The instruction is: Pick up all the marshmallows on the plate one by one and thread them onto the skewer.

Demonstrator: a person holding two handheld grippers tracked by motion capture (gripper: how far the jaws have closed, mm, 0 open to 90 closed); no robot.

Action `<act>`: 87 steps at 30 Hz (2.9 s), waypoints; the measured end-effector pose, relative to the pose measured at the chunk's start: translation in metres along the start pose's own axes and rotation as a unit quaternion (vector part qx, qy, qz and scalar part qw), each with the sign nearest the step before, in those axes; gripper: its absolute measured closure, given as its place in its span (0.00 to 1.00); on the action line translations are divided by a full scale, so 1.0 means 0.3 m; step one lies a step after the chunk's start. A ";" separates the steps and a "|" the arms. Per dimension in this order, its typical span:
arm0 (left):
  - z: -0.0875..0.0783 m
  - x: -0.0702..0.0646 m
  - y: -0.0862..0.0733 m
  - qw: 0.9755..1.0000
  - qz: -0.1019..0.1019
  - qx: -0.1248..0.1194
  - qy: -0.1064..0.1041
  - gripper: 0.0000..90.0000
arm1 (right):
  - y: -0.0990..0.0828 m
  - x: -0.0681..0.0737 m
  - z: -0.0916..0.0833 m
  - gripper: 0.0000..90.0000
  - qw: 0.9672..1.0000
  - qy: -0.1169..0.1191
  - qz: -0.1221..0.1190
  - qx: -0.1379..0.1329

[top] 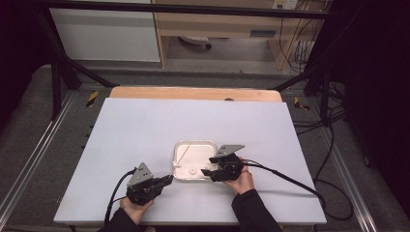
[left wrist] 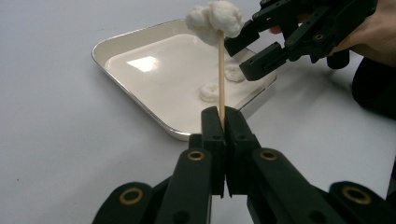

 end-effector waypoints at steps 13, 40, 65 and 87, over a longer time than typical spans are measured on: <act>0.009 0.000 -0.008 1.000 0.004 0.008 0.002 0.98 | -0.018 0.001 0.019 0.70 0.999 -0.013 -0.041 0.004; 0.010 -0.017 -0.012 1.000 0.015 0.012 -0.008 0.98 | 0.066 0.007 -0.091 0.79 0.997 0.032 0.032 -0.068; 0.023 -0.036 -0.017 0.999 0.023 0.017 -0.020 0.98 | 0.213 -0.030 -0.276 0.81 0.960 0.112 0.149 -0.209; 0.021 -0.042 -0.015 0.999 0.025 0.015 -0.024 0.98 | 0.256 0.003 -0.183 0.81 0.951 0.161 0.174 -0.197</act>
Point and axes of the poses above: each handheld gripper's, and its own axes: z roughly forward along the jaws, y roughly out of its top, x roughly to its left, the point moved 7 cm from there along z, roughly forward along the jaws, and after that the axes turned 1 degree about x, right-handed, at the moved point
